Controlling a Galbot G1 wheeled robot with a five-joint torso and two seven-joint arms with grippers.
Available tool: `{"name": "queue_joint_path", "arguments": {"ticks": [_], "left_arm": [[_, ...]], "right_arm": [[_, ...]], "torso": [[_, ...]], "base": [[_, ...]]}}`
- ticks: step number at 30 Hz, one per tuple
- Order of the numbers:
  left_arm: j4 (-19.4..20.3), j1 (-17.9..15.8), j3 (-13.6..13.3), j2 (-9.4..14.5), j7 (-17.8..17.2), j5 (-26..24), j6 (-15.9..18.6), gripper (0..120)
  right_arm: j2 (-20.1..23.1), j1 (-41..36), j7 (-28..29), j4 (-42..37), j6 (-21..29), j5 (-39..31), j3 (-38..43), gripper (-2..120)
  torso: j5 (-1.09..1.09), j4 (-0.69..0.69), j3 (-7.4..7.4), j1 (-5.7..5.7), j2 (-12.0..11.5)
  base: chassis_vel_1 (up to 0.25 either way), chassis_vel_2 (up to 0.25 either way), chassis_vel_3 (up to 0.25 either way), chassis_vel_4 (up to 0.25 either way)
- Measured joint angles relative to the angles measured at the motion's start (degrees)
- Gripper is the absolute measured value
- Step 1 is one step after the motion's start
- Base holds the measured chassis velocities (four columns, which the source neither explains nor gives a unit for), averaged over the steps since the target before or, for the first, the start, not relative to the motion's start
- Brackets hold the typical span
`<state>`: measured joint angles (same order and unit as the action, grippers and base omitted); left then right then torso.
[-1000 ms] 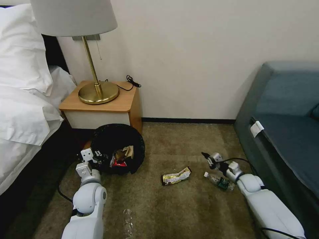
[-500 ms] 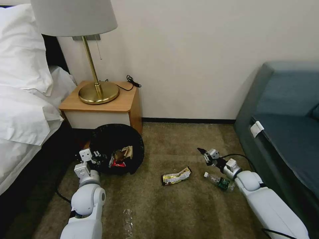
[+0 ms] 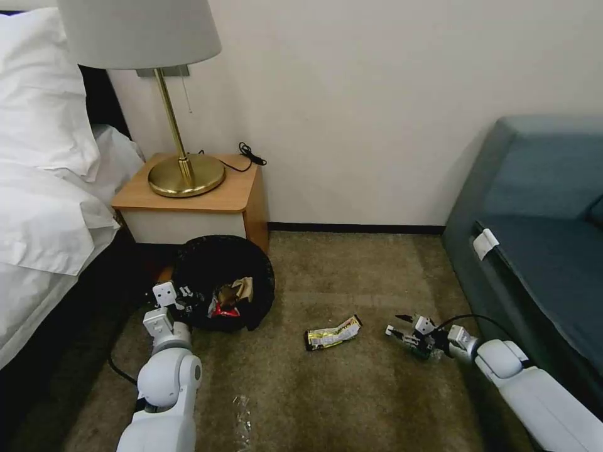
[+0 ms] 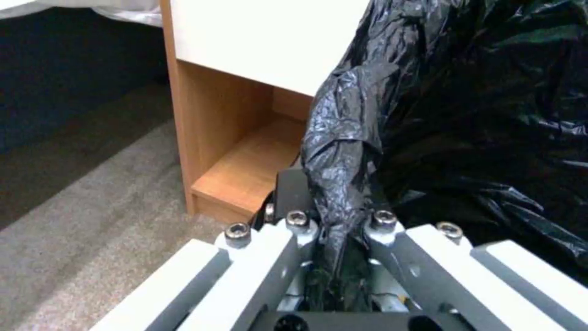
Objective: Pick up the trash bin, then pick up the garbage on the floor and place it into the trash bin.
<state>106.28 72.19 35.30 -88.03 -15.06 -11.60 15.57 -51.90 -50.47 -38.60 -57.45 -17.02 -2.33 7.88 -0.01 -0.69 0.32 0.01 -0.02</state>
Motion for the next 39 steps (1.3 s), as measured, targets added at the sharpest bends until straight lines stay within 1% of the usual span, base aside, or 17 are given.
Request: {"name": "queue_joint_path", "arguments": {"ticks": [1,2,4,5,6,7,9,13,15,16,18,19,21,24,34,39], "left_arm": [[0.0,0.0,0.0,0.0,0.0,0.0,0.0,2],[-0.1,-0.2,0.0,0.0,0.0,0.0,0.0,2],[-0.1,-0.2,0.0,0.0,0.0,0.0,0.0,2],[-0.2,-0.3,0.1,0.0,0.0,0.0,0.0,2],[-0.3,-0.3,0.2,0.0,0.0,0.0,0.0,2],[-0.3,-0.3,0.2,0.0,0.0,0.0,0.0,2],[-0.4,-0.4,0.3,-0.1,0.0,0.0,-0.1,2],[-0.4,-0.4,0.3,-0.1,0.0,0.0,-0.1,2],[-0.4,-0.3,0.3,-0.2,0.0,0.0,-0.1,2],[-0.4,-0.3,0.3,-0.2,0.0,0.0,-0.1,2],[-0.2,-0.2,0.6,-0.2,0.0,0.0,-0.1,2],[-0.2,-0.2,0.6,-0.2,0.0,0.0,-0.1,2],[0.0,0.0,1.0,-0.1,0.0,-0.1,-0.2,2],[0.0,0.0,1.1,-0.1,0.0,-0.1,-0.2,2],[0.1,-0.3,0.9,-0.3,0.0,0.0,-0.2,2],[0.0,-0.3,1.0,-0.2,0.0,0.0,-0.2,2]], "right_arm": [[0.0,0.0,0.0,0.0,0.0,0.0,0.0,71],[-0.3,0.8,-1.5,1.2,-0.2,0.7,-0.2,76],[-0.3,0.9,-1.6,1.4,-0.2,0.7,-0.2,76],[-0.7,2.2,-3.6,3.3,-0.4,1.8,-0.6,87],[-0.9,2.8,-4.4,4.2,-0.4,2.8,-0.7,92],[-0.9,2.8,-4.4,4.2,-0.4,2.8,-0.7,92],[-1.1,3.7,-5.0,5.5,-0.5,3.9,-1.1,99],[-1.6,4.9,-5.2,7.5,-0.5,5.6,-1.6,100],[-2.6,7.0,-4.5,11.3,-0.5,7.8,-2.3,100],[-2.6,7.0,-4.5,11.3,-0.5,7.8,-2.3,100],[-3.9,9.2,-3.8,15.1,-0.6,9.7,-2.5,100],[-3.9,9.2,-3.8,15.1,-0.6,9.7,-2.5,100],[-5.4,11.3,-3.5,19.0,-1.1,11.5,-2.4,100],[-5.7,11.6,-3.4,19.6,-1.2,11.8,-2.4,100],[-8.8,12.2,-2.8,23.4,-1.7,13.5,-1.6,100],[-9.3,12.4,-2.5,24.3,-1.9,13.6,-1.2,100]], "torso": [[0.00,0.00,0.00,0.00,0.0],[0.00,0.00,0.00,0.00,0.0],[0.00,0.00,0.00,0.00,0.0],[0.00,0.01,0.00,0.00,0.0],[0.00,0.00,0.00,0.00,0.0],[0.00,0.00,0.00,0.00,0.0],[-0.01,0.01,0.00,0.00,0.0],[0.00,0.00,0.00,0.00,0.0],[0.00,-0.01,0.01,0.00,0.0],[0.00,-0.01,0.01,0.00,0.0],[0.00,0.00,0.00,0.00,0.0],[0.00,0.00,0.00,0.00,0.0],[0.00,0.01,0.01,0.00,0.0],[0.00,0.01,0.00,0.00,0.0],[0.00,0.00,0.01,0.00,0.0],[-0.01,0.00,0.00,0.00,0.0]], "base": [[0.000,0.000,0.000,0.000],[0.000,0.000,0.000,0.000],[0.000,0.000,0.000,0.000],[0.000,0.000,0.000,0.000],[0.000,0.000,0.000,0.000],[0.000,0.000,0.000,0.000],[0.000,0.000,0.000,0.000],[0.000,0.000,0.000,0.000],[0.000,0.000,0.000,0.000],[0.000,0.000,0.000,0.000],[0.000,0.000,0.000,0.000],[0.000,0.000,0.000,0.000],[0.000,0.000,0.000,0.000],[0.000,0.000,0.000,0.000],[0.000,0.000,0.000,0.000],[0.000,0.000,0.000,0.000]]}}
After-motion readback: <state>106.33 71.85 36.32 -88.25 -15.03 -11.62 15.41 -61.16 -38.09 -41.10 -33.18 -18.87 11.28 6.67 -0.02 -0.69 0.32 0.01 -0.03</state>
